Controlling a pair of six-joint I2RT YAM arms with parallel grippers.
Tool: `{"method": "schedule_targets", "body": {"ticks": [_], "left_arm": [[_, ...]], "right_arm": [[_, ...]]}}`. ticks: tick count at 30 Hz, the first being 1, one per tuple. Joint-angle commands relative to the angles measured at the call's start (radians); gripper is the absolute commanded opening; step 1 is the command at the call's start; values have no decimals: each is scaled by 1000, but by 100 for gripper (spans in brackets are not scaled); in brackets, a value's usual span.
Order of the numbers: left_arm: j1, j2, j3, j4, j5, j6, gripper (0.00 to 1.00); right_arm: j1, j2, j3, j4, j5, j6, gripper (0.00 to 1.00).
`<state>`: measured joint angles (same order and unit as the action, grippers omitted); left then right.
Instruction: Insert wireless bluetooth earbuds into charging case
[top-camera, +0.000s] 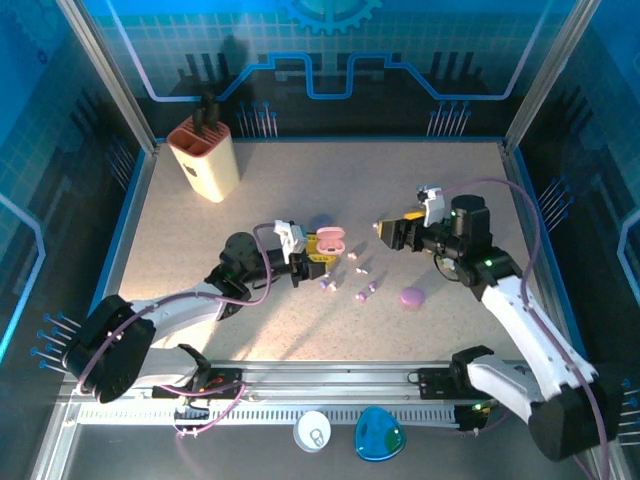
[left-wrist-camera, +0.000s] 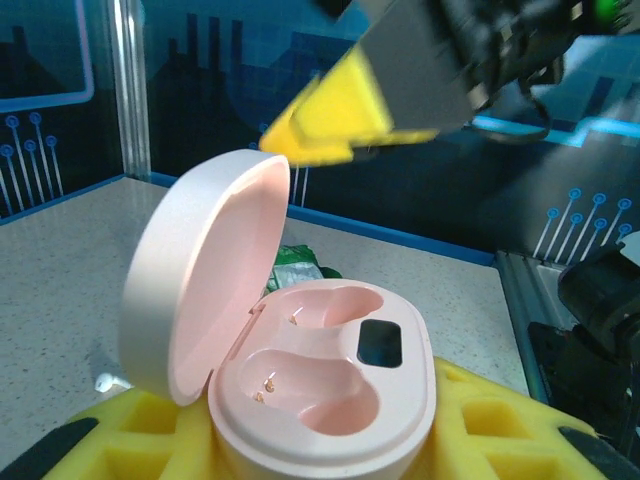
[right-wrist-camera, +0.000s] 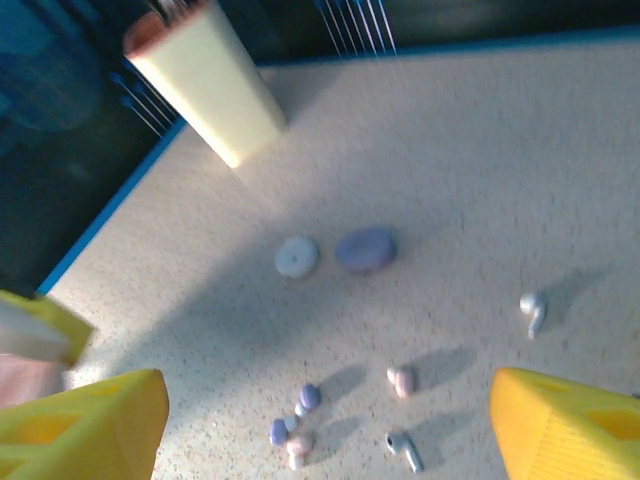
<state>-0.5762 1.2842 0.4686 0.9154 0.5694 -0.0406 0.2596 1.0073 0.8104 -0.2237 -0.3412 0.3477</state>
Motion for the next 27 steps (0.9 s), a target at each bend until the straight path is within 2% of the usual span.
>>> {"method": "schedule_targets", "body": {"ticks": [1,4,11,19,22,27], "left_arm": [[14,-48,-26,48,-22,-16,36],[25,-67,-41,54,-28,-23,36],[79,-101,-79,77,-55,-52,36],[222,-79,-106,160,-56,-123,36],[280,-72,-98,174,-45,-140,36],[351,-81,-82,165,11,-138,37]], "right_arm": [[-4,101,-4,-6,-27,100,82],[24,219,7,-25,-53,120,78],[178,408,30,-6,-23,161,72],[363,518,8,68,99,238,62],[419,551,30,39,180,219,52],[496,617,117,-57,321,149,51]]}}
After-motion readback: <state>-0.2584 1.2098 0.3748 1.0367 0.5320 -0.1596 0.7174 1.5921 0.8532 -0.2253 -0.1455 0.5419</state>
